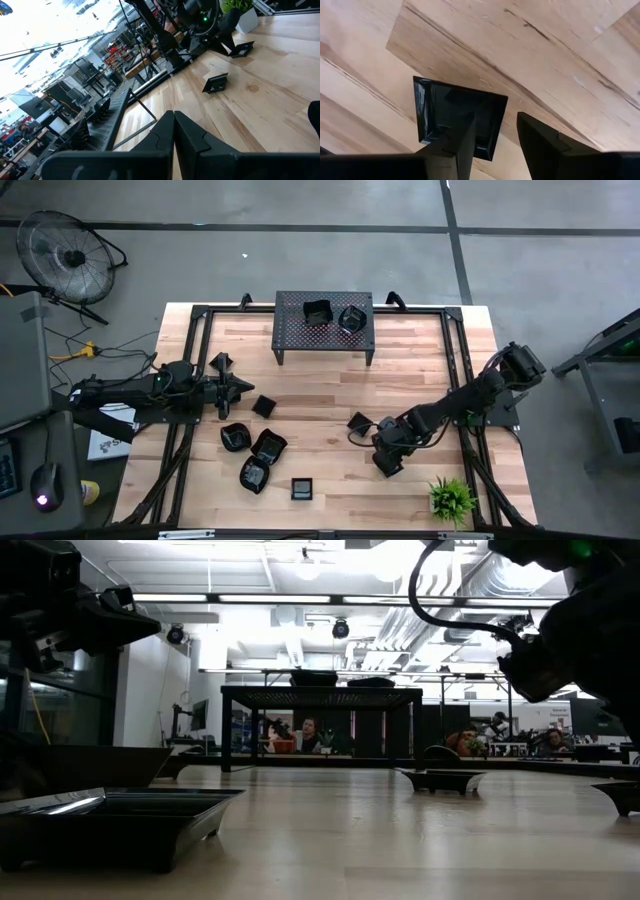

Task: Pick & Place Mini shaped plates
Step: Put the square plate on the shelf

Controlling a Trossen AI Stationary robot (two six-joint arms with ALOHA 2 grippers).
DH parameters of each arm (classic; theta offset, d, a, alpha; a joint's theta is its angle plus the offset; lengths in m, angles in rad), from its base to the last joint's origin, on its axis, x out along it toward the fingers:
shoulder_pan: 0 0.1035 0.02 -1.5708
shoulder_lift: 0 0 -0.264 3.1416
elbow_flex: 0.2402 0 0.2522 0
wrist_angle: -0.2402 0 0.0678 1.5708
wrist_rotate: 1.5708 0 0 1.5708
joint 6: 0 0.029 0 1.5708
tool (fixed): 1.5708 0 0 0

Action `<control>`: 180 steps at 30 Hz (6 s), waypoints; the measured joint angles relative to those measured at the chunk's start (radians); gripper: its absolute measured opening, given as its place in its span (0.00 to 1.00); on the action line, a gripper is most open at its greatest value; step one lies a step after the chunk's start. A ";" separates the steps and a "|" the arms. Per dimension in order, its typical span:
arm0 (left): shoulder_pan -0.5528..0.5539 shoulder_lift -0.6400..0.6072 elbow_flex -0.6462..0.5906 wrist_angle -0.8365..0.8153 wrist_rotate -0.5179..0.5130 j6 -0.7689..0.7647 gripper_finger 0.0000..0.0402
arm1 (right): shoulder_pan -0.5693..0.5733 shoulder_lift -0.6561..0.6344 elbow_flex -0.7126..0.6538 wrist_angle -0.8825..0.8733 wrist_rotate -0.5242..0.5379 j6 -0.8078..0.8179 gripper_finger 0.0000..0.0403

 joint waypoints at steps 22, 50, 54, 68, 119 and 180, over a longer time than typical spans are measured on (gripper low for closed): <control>0.000 0.000 0.000 -0.004 -0.038 0.000 0.01 | 0.083 -0.001 0.000 0.004 0.061 0.050 0.30; 0.000 0.000 0.000 -0.008 -0.052 0.000 0.01 | 0.097 -0.002 0.000 0.022 0.085 0.072 0.01; 0.000 0.000 0.000 -0.008 -0.052 0.000 0.01 | 0.097 -0.002 0.000 0.034 0.086 0.079 0.01; 0.000 0.000 0.000 -0.005 -0.024 -0.065 0.01 | 0.097 -0.002 0.067 0.068 0.271 0.156 0.00; 0.000 0.277 0.124 0.249 -0.127 -0.655 0.57 | -0.200 -0.002 0.278 0.690 0.980 -0.765 0.00; -0.203 0.928 0.694 -0.079 -0.381 0.205 0.57 | -0.311 -0.001 0.278 0.569 0.615 -0.401 0.00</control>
